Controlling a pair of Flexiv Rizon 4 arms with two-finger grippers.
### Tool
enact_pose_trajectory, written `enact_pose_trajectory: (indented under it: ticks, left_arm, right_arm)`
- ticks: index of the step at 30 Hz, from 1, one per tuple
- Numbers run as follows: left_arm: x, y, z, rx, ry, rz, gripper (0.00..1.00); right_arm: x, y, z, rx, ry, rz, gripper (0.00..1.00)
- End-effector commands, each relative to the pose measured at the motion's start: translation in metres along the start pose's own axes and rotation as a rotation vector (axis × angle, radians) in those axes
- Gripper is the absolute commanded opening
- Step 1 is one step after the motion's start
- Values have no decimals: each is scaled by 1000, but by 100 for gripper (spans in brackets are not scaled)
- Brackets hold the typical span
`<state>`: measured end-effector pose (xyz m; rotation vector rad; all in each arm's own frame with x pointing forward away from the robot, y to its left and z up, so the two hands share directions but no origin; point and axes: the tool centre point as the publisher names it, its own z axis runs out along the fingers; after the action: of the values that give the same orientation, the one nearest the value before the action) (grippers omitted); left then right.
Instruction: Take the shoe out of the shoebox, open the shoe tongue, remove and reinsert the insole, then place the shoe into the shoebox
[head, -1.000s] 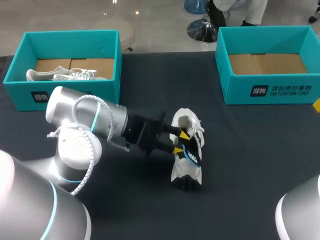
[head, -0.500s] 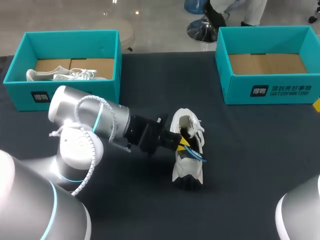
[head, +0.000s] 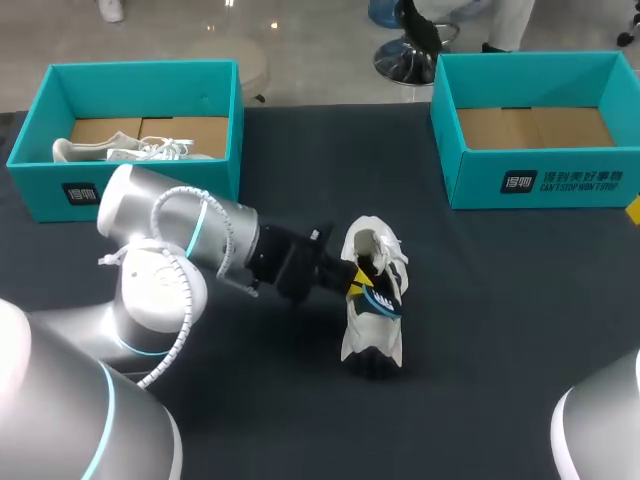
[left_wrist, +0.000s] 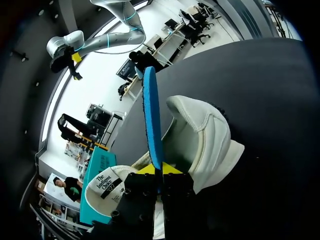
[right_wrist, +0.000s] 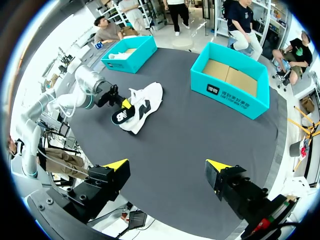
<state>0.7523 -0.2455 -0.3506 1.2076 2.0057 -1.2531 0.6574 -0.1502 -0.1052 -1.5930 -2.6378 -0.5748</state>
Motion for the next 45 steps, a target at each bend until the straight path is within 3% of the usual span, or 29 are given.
enact_pose_trajectory:
  ticks: [1, 4, 6, 7, 11, 20, 22, 23, 39, 45]
  left_arm:
    - [2, 0, 3, 0, 8, -1, 0]
    - [4, -2, 2, 6, 12, -4, 2]
    - [4, -4, 0, 8, 9, -4, 20]
    - [3, -7, -1, 11, 4, -7, 35]
    - [-1, -12, -4, 20, -8, -8, 43]
    - [-4, -22, 3, 47, -8, 4, 27]
    - [-4, -23, 4, 53, -3, 8, 5]
    - [-3, -22, 5, 54, -1, 10, 0]
    - [0, 4, 6, 2, 26, 31, 0]
    - [10, -1, 9, 7, 41, 25, 0]
  right_arm:
    - [-1, 3, 0, 7, 2, 0, 100]
    - [-1, 3, 0, 7, 2, 0, 100]
    - [-1, 3, 0, 7, 2, 0, 100]
    - [-1, 3, 0, 7, 2, 0, 100]
    - [-1, 3, 0, 7, 2, 0, 100]
    - [-1, 3, 0, 7, 2, 0, 100]
    - [-1, 3, 0, 7, 2, 0, 100]
    - [-1, 3, 0, 7, 2, 0, 100]
    - [-1, 3, 0, 7, 2, 0, 100]
    - [-1, 3, 0, 7, 2, 0, 100]
